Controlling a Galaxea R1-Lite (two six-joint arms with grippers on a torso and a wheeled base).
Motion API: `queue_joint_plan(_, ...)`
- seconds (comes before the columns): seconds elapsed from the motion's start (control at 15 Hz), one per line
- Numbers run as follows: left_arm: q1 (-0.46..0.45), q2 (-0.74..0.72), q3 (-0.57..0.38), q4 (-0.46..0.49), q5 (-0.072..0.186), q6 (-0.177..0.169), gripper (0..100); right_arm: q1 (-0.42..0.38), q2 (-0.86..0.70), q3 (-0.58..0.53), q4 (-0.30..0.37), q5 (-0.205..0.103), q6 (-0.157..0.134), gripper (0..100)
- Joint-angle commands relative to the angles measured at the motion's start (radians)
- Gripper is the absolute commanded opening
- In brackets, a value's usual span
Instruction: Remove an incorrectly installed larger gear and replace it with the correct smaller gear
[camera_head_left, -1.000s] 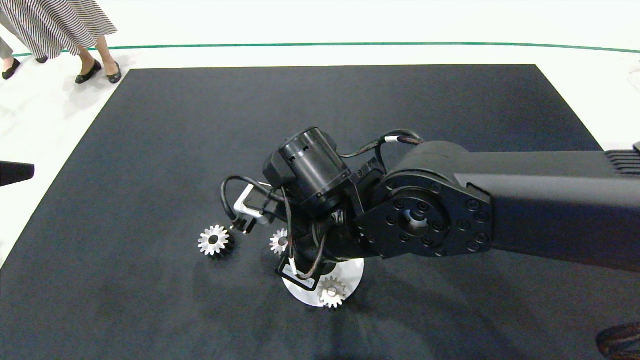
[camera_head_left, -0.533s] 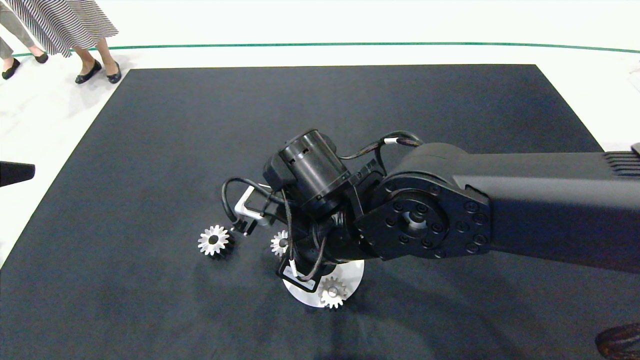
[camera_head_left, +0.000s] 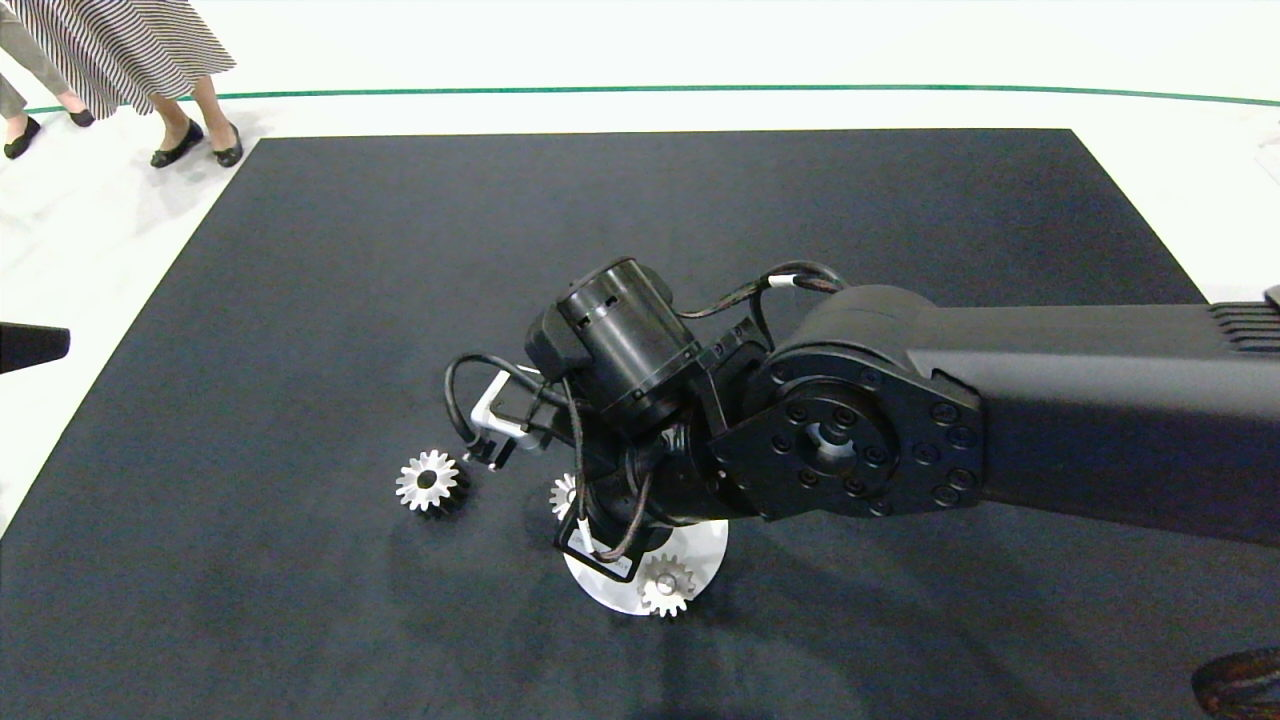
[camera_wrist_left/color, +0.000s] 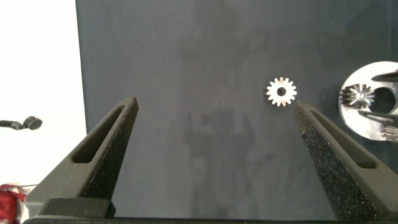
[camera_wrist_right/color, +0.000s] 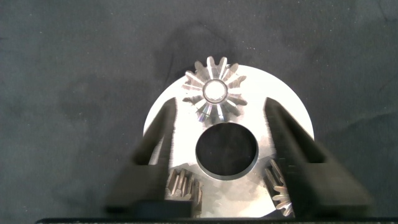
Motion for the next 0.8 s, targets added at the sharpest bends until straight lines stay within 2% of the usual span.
queue_joint_plan(0.07,0.0,0.0,0.0,0.005,0.002,0.0,100,0.001,-0.001,0.001,0.003,0.0,-0.001,100)
queue_joint_plan(0.33,0.002,0.002,-0.001,-0.009,0.002,-0.002,100,-0.006,-0.072,0.015,0.006,-0.003,0.016,100)
queue_joint_plan(0.47,0.006,0.009,-0.001,-0.046,0.0,-0.013,100,-0.031,-0.135,0.055,0.006,-0.02,0.031,100)
queue_joint_plan(0.53,0.009,0.014,-0.001,-0.073,0.0,-0.031,100,-0.042,-0.173,0.089,0.004,-0.039,0.062,100)
queue_joint_plan(0.67,0.009,0.015,0.017,-0.081,0.002,-0.085,100,-0.054,-0.262,0.162,0.001,-0.117,0.131,100)
queue_joint_plan(0.8,0.02,0.002,0.031,-0.086,0.002,-0.085,100,-0.063,-0.353,0.224,-0.015,-0.134,0.191,100)
